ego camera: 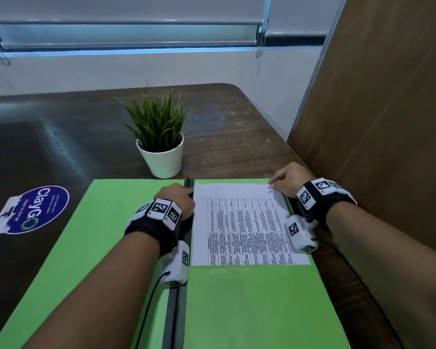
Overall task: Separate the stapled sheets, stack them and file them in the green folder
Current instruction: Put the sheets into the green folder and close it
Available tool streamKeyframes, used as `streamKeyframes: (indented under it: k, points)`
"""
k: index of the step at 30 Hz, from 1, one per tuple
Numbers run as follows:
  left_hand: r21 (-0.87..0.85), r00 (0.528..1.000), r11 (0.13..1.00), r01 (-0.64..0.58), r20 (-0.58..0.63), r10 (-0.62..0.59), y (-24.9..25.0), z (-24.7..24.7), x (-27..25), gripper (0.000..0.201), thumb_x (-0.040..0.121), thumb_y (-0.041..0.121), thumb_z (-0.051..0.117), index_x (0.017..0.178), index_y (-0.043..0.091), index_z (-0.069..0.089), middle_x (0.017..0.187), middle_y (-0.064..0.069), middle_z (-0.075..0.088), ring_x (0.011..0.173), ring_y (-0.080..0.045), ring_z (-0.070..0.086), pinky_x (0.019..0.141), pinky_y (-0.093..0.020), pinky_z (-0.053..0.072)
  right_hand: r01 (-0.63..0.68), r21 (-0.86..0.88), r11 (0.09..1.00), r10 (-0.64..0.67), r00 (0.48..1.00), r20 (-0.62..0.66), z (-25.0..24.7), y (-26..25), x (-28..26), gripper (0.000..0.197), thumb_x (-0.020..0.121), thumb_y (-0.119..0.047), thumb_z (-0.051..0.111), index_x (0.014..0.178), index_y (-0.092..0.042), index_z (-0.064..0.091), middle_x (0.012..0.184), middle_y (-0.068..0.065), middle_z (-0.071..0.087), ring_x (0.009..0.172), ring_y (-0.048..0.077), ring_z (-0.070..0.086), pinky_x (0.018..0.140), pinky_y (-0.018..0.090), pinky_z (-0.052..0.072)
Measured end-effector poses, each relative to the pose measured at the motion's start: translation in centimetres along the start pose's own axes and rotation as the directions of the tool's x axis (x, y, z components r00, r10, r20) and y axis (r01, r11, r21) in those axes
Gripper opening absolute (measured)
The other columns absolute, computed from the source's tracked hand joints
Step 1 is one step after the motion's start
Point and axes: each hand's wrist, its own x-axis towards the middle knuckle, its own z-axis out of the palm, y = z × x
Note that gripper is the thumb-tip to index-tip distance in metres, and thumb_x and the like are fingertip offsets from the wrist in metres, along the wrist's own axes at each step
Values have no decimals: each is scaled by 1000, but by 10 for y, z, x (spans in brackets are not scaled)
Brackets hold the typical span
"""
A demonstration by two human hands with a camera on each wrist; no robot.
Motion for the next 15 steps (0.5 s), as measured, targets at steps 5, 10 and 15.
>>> streamKeyframes:
  k: [5, 10, 15]
  points:
    - [-22, 1000, 1000, 7, -9, -7, -2, 4, 4, 48, 96, 16, 44, 138, 33, 59, 136, -4, 61, 117, -31, 58, 92, -31, 52, -9, -30, 999, 8, 1000, -19, 0, -5, -5, 15, 89, -16, 69, 86, -24, 82, 103, -2, 76, 86, 16, 61, 69, 21, 43]
    - [5, 1000, 1000, 22, -12, -22, -1, 7, 10, 42, 96, 19, 47, 134, 31, 62, 130, -4, 63, 113, -31, 59, 79, -26, 43, -13, -137, 991, 11, 1000, -19, 1, -14, -6, 27, 89, -10, 60, 80, -24, 81, 100, 1, 76, 88, 25, 67, 70, 23, 47]
    - [30, 1000, 999, 21, -8, -21, -2, 10, 15, 42, 98, 20, 47, 136, 30, 59, 135, -3, 60, 117, -30, 58, 84, -28, 46, -40, -150, 988, 38, 999, -14, 0, -14, -7, 28, 89, -8, 59, 81, -23, 81, 99, 3, 76, 90, 25, 67, 69, 22, 45]
